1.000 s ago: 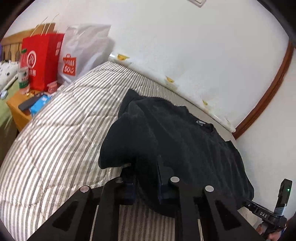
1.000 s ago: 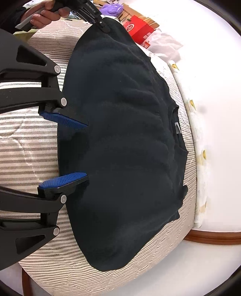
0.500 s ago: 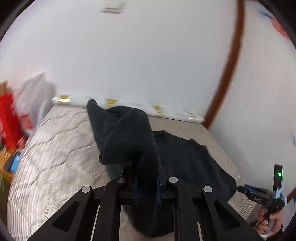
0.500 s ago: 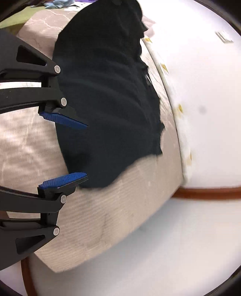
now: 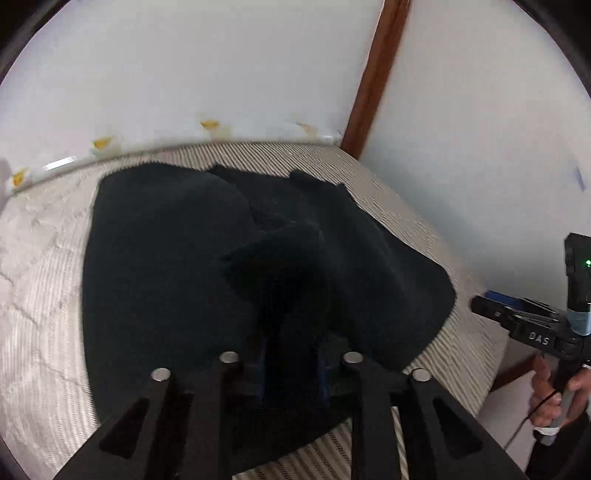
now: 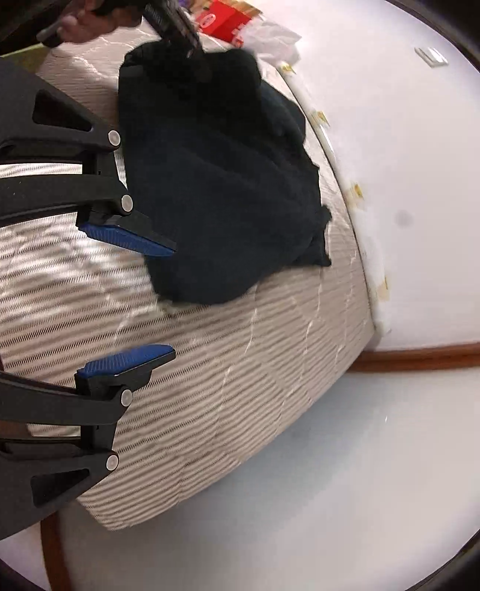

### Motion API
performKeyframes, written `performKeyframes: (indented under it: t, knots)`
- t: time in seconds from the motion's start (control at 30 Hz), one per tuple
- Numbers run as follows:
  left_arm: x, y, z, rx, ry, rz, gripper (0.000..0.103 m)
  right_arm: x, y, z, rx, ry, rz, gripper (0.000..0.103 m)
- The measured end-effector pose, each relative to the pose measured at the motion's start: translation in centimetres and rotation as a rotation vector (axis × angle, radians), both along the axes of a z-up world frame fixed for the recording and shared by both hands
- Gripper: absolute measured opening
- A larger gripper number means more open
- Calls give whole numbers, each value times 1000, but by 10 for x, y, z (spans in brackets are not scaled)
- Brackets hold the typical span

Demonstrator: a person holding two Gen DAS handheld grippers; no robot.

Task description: Fold small clothes

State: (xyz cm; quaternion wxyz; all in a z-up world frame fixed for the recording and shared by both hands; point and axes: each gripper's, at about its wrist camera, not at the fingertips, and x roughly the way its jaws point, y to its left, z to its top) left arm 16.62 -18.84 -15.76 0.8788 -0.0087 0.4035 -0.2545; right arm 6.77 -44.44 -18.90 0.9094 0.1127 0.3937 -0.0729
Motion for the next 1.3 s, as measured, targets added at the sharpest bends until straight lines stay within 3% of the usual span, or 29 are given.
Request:
performKeyframes:
  t: [0.07,0.17,0.23,0.5,0.67,0.8,0.87,0.9,0.93,1.03,1.13,1.3]
  knots:
    - [-3,6,4,-49,5,-46,43,7,12,7,8,-23,47,54]
    - [-19,23,13,-67,-37,-61,51,19,37,20,37,-81,135,62]
    - [-29,39,14,-66,-48,-39,55,26,55,26,68,-119,191,74]
    - [-65,125,-12,-30,-2,103,61,62,115,21,189,-138,323,81]
    - [-77,131,-34,-4,5,97,65,96,134,6,253,-105,332,81]
    - [-65,125,-40,-36,23,93,65,120,141,-4,278,-80,322,81]
    - [-59,124,-44,-53,38,93,65,135,144,-9,303,-69,326,77]
    - [-56,120,-46,-55,50,91,65,142,146,-11,304,-62,329,66]
    - [-52,116,-48,-53,57,89,65,150,149,-13,291,-56,337,47]
    - [-47,104,-50,-39,47,82,65,153,152,-6,236,-102,374,21]
    - [-46,94,-49,-12,35,72,65,132,139,20,167,-228,385,13]
    - [-44,65,-44,59,-2,39,65,107,98,55,69,-343,316,11]
